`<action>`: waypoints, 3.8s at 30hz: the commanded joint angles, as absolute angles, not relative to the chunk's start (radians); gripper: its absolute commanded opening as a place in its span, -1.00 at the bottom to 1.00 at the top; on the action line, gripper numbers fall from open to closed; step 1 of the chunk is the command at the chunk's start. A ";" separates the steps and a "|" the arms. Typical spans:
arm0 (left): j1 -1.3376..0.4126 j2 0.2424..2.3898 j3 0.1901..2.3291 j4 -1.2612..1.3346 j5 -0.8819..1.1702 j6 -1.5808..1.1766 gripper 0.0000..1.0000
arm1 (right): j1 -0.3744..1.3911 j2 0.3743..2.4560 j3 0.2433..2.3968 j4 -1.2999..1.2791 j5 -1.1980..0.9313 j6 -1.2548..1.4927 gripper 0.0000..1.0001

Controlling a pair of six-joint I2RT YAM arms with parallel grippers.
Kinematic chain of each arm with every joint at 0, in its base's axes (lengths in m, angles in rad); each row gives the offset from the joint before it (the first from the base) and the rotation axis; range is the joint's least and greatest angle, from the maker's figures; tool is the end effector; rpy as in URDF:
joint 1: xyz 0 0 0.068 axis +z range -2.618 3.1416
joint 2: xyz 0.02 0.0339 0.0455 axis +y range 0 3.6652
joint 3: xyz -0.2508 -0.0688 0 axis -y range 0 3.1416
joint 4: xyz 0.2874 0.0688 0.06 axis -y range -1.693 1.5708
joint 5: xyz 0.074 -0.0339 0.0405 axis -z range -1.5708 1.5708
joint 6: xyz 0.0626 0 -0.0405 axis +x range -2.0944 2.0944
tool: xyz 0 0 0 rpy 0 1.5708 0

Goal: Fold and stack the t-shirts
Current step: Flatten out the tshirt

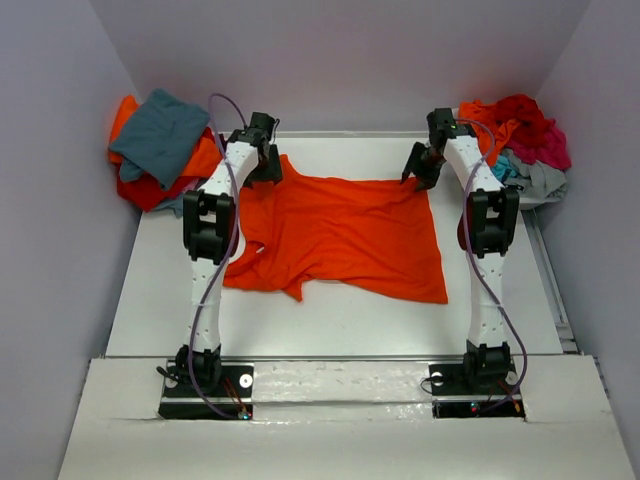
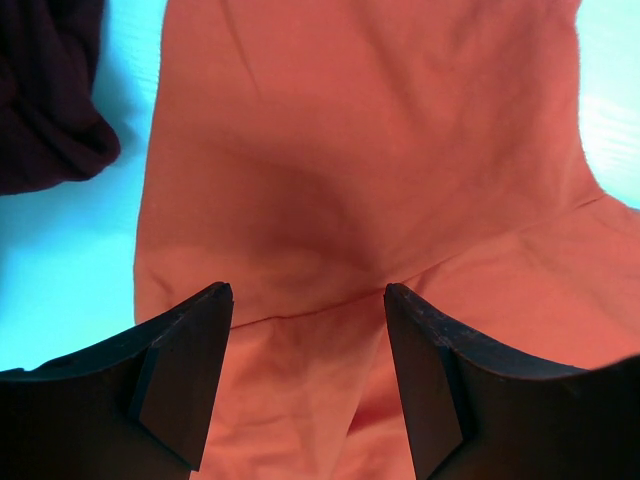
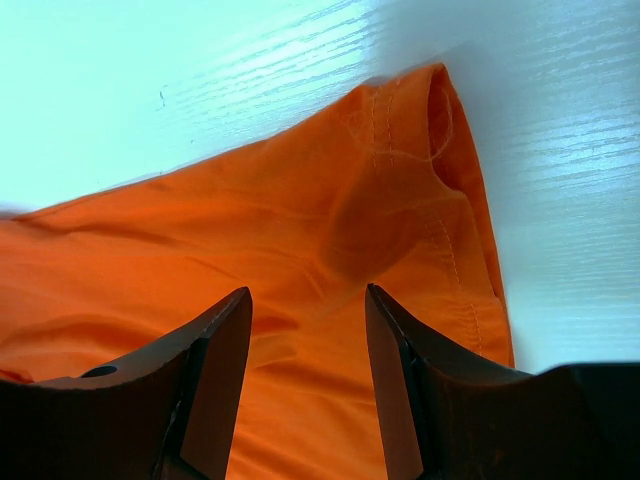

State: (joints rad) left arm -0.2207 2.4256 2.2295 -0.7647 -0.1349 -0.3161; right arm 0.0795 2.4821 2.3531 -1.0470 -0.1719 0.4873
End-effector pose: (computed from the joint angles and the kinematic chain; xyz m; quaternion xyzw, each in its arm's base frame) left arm 0.5685 -0.1189 0.1695 -0.0656 0.9496 -0.0175 0.3059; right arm 0.5605 0.0554 0.1645 0.1813 0.9601 0.1355 0.1641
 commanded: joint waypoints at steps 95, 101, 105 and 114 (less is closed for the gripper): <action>-0.238 2.028 1.779 -0.695 -0.196 -0.356 0.69 | 0.189 2.115 1.758 -0.966 -0.334 0.434 0.45; -0.238 2.057 1.813 -0.701 -0.193 -0.348 0.69 | 0.189 2.112 1.740 -0.953 -0.322 0.437 0.44; -0.238 2.083 1.841 -0.713 -0.192 -0.350 0.69 | 0.189 2.115 1.735 -0.948 -0.321 0.448 0.32; -0.238 2.132 1.911 -0.741 -0.178 -0.354 0.69 | 0.189 2.106 1.770 -0.989 -0.235 0.468 -0.36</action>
